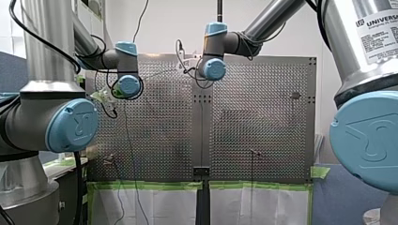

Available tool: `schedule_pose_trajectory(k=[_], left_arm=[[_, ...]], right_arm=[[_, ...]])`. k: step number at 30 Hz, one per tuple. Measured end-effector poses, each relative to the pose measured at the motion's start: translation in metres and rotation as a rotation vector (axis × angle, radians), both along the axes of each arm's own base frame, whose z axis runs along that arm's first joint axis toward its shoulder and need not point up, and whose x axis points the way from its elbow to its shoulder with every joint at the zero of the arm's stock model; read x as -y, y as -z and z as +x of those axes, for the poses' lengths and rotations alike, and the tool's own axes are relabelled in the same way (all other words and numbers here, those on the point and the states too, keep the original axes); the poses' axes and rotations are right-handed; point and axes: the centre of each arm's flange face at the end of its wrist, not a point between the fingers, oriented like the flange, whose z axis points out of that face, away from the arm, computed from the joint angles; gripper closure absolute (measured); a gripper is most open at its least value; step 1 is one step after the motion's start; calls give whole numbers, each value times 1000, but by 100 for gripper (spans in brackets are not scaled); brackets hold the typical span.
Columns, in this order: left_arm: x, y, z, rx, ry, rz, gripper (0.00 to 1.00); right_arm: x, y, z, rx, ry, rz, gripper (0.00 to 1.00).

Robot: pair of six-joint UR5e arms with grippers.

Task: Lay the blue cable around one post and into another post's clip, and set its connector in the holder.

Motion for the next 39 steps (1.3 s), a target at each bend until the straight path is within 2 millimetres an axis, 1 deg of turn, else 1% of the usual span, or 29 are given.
schedule_pose_trajectory(k=[8,15,18,20,26,35,37,39], left_arm=[[-1,-35,-16,21,-3,-1,0],[-6,-77,-25,67,-26,-9,0],[-7,-89,-30,73,-28,-8,0],[-8,-93,-31,68,-30,-5,0],[-10,-100,-20,39,-39,1,0],[-10,-101,12,-23,-43,-15,0],[-12,-110,16,-7,-50,-24,0],[-14,-126,16,27,-52,-34,0]], right_arm=[[-3,-8,8,17,-40,-16,100],[-8,-14,15,15,-86,-27,100],[-9,-19,18,18,-99,-33,100],[-9,-21,20,20,-104,-36,100],[-10,-25,22,23,-110,-41,100],[-7,-36,28,22,-131,-48,100],[-7,-36,29,20,-133,-46,100],[-6,-35,29,18,-132,-45,100]])
